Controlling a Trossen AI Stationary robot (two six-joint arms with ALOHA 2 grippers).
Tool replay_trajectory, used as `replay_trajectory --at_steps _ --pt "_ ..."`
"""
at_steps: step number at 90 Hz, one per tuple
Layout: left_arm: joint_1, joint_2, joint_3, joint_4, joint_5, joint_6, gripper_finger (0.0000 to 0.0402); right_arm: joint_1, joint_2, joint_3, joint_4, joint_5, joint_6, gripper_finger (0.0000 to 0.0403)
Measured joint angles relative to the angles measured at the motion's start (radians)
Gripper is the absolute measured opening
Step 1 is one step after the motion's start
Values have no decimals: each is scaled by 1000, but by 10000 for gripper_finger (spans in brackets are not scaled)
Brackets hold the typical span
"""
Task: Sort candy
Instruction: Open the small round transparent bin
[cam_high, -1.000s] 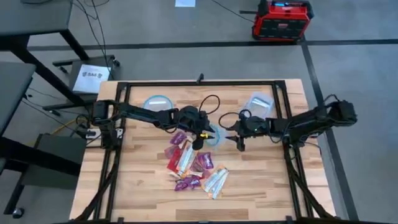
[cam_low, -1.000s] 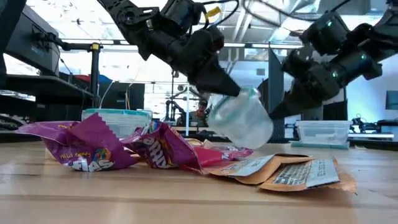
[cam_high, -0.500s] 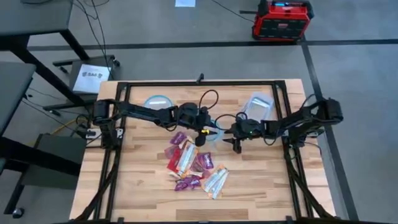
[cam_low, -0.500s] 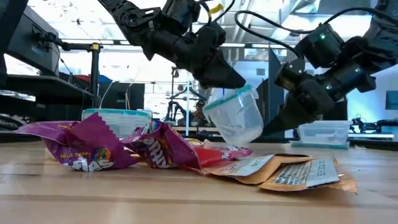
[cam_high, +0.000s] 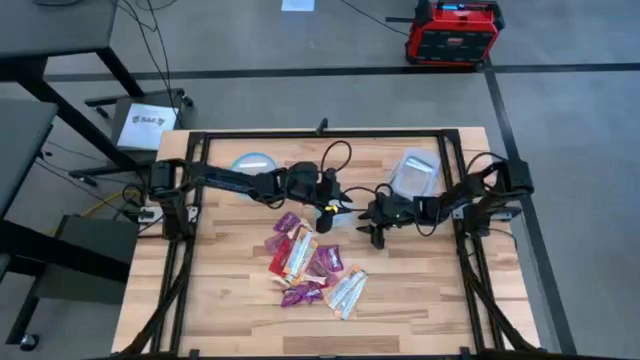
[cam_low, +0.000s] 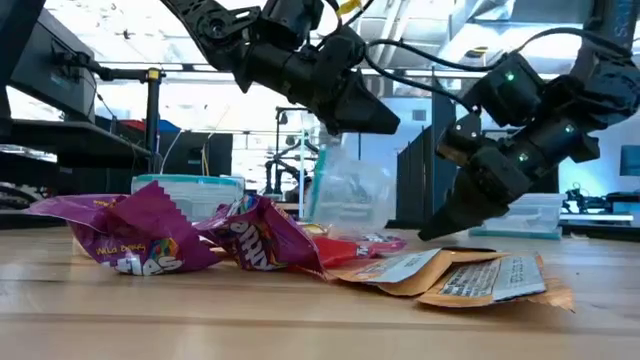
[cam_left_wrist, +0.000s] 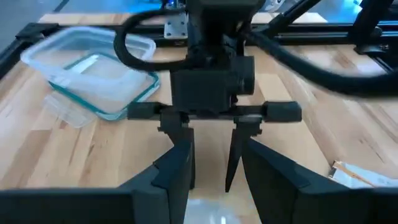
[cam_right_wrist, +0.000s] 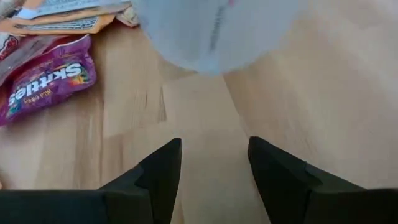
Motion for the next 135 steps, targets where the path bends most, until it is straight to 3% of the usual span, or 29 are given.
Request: replay_trajectory --at_steps 7,26,37,59,71,93,120,135 --pt "-7 -52 1 -87 -26 -12 127 9 -42 -2 -15 0 7 175" --pt "-48 -260 4 -414 -225 25 127 13 -221 15 -7 -3 -79 175" --pt "-50 -341 -35 -526 -250 -8 127 0 -235 58 -2 21 -174 175" --pt "-40 -326 -308 -220 -247 -137 127 -66 -88 152 -22 25 -244 175" --pt "-35 -322 -376 -107 -246 -149 127 -88 -41 174 -13 -48 -240 175" --pt "5 -298 -371 23 -186 -114 127 -86 39 190 -16 -60 -200 175" --pt "22 -180 -266 4 -124 -92 127 -77 128 189 9 -61 -160 175" --pt "26 -174 -197 -48 -123 -66 127 -72 137 190 -14 -61 -160 175"
